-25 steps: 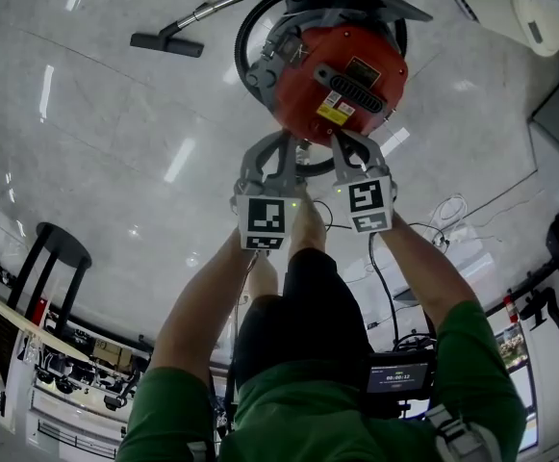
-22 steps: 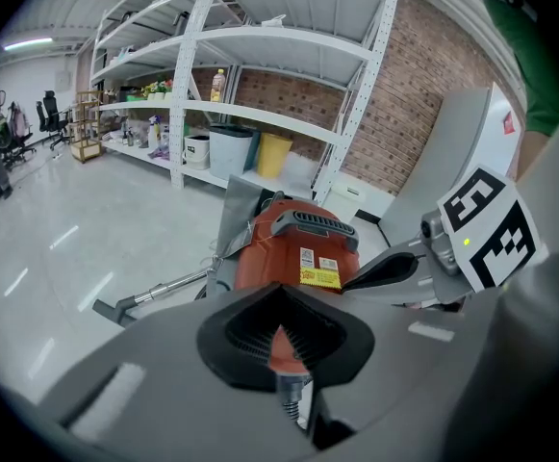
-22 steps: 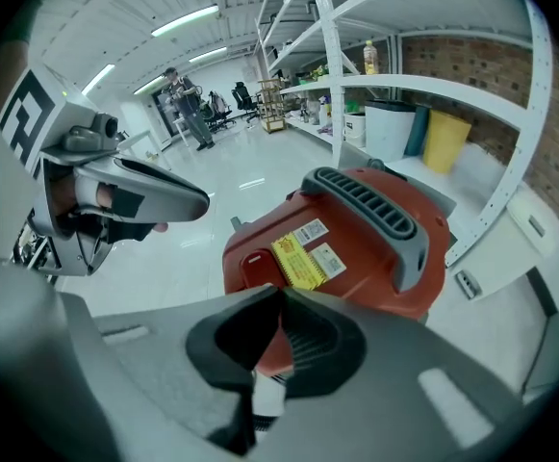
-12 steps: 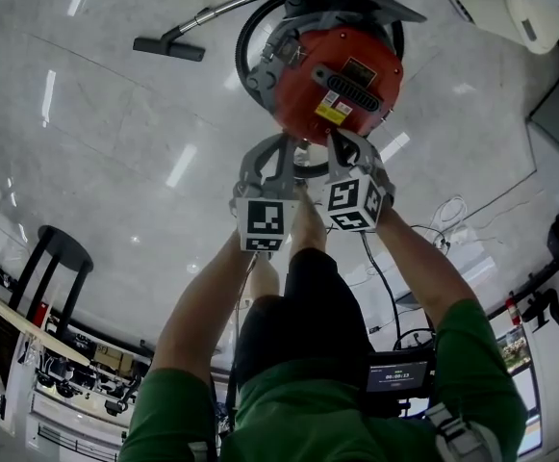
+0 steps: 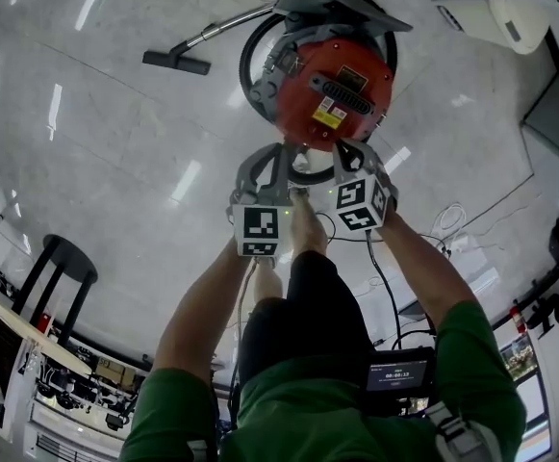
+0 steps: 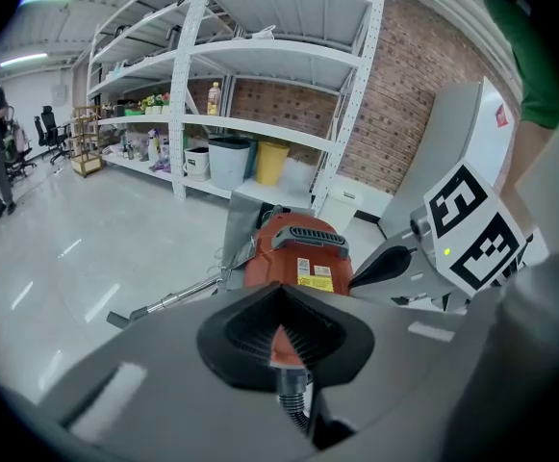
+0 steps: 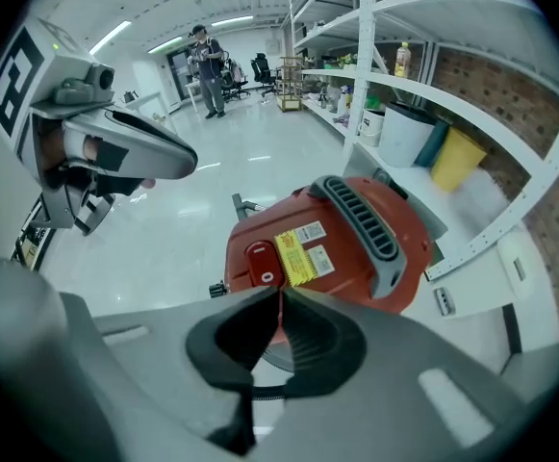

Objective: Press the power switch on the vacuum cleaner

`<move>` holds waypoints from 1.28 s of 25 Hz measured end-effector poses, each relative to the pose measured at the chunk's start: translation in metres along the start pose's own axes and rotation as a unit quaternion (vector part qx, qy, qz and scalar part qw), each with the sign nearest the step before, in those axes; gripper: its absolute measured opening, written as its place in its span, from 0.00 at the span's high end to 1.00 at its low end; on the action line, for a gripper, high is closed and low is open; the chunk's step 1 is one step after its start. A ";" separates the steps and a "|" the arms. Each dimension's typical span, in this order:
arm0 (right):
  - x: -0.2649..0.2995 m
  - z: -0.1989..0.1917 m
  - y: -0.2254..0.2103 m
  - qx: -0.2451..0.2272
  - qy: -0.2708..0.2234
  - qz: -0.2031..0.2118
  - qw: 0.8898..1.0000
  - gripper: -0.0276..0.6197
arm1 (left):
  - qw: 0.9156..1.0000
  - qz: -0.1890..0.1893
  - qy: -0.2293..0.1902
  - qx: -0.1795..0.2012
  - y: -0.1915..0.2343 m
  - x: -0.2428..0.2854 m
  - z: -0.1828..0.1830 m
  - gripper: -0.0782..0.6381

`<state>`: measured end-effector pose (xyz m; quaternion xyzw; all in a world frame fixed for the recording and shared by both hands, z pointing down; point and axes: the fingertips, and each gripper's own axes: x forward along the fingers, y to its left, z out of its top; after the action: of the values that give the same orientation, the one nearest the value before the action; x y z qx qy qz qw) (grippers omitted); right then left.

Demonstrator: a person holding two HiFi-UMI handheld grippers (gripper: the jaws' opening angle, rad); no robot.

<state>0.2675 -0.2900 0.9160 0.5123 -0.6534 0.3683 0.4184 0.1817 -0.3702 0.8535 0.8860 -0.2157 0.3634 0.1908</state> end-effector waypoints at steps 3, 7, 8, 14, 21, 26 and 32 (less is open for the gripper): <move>-0.018 0.008 -0.003 0.006 -0.012 -0.002 1.000 0.95 | 1.000 0.004 -0.004 0.002 0.000 -0.015 0.007 0.88; -0.047 0.016 -0.004 0.012 -0.024 -0.009 1.000 0.95 | 1.000 0.010 -0.015 0.005 -0.002 -0.040 0.020 0.88; -0.055 0.019 -0.004 0.015 -0.027 -0.011 0.999 0.95 | 1.000 0.010 -0.020 0.006 -0.003 -0.047 0.025 0.88; -0.113 0.041 0.002 0.039 -0.067 -0.022 0.997 0.95 | 0.998 0.015 -0.055 0.011 -0.007 -0.093 0.058 0.88; -0.197 0.074 0.015 0.082 -0.156 -0.021 0.984 0.95 | 0.994 0.021 -0.103 0.012 -0.012 -0.161 0.091 0.88; -0.260 0.083 0.025 0.104 -0.224 -0.034 0.968 0.95 | 0.989 0.019 -0.145 0.007 -0.024 -0.213 0.106 0.88; -0.320 0.092 0.054 0.112 -0.276 -0.051 0.953 0.95 | 0.981 0.010 -0.196 0.008 -0.034 -0.271 0.117 0.88</move>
<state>0.2389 -0.2469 0.5828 0.6703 -0.6708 0.2613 0.1801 0.0910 -0.3339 0.5728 0.9392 -0.2551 0.1868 0.1340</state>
